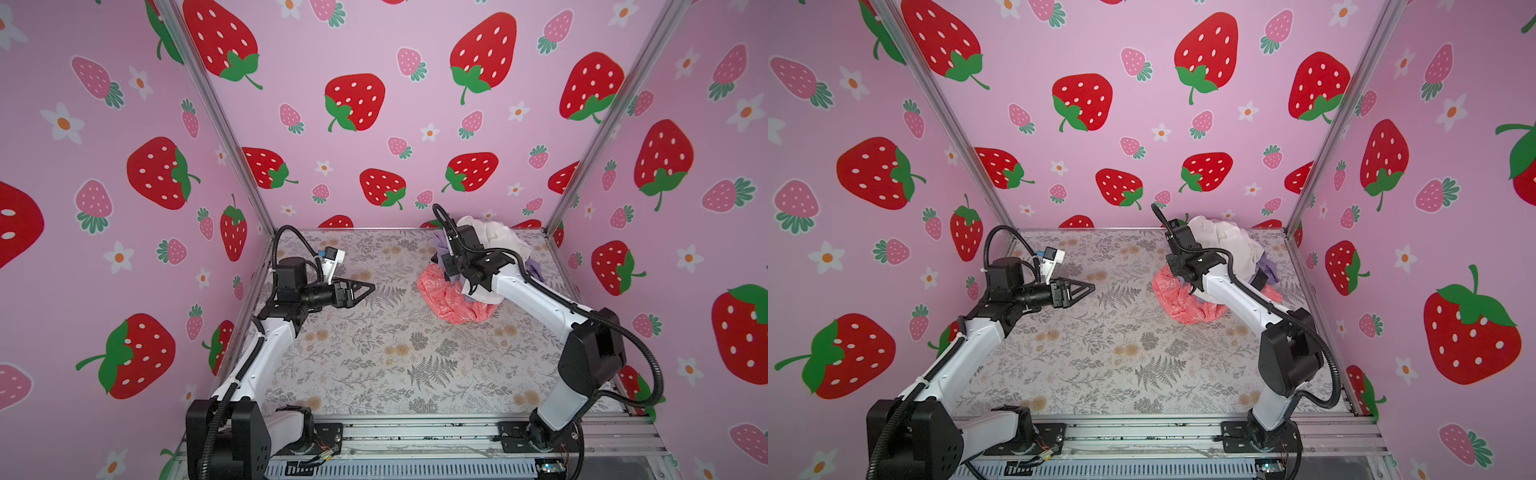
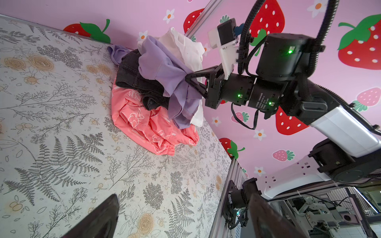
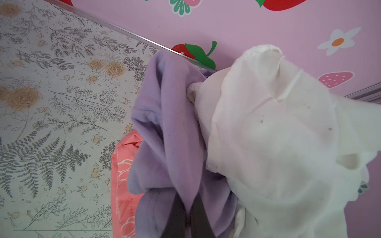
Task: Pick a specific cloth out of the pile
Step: 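Lift the lavender shirt upward out of the pile with the right gripper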
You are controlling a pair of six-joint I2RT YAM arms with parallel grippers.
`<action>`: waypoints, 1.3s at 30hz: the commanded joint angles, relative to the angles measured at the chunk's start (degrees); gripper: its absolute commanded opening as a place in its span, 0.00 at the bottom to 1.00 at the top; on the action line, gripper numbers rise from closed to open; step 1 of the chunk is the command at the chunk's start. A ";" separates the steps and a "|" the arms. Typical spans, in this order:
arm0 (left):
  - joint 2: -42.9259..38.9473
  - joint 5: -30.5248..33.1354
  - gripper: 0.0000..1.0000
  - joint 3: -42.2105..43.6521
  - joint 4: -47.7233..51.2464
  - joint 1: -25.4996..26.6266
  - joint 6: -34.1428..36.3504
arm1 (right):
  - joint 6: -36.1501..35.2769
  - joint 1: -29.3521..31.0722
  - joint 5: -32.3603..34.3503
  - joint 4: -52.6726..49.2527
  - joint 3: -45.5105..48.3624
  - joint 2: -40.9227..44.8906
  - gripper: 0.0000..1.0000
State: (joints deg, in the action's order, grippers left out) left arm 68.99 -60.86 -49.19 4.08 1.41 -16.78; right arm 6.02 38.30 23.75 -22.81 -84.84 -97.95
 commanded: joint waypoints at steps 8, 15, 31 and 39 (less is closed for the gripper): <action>-1.14 -0.62 0.99 0.15 -0.38 0.40 0.25 | -1.01 1.95 2.18 0.32 -1.73 3.64 0.00; -1.23 -0.69 0.99 0.23 -0.47 0.40 0.34 | -1.54 2.92 1.06 0.66 -2.77 5.01 0.00; -1.47 -0.84 0.99 0.31 -0.82 0.43 0.25 | -2.75 4.77 -2.19 2.60 -4.99 6.96 0.00; -1.84 -0.84 0.99 0.60 -1.04 0.43 0.25 | -2.92 5.10 -3.10 3.54 -4.81 8.55 0.00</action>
State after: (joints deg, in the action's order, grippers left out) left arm 68.10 -60.88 -49.17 4.01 1.52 -16.75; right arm 4.12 42.28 22.37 -23.00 -87.07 -91.81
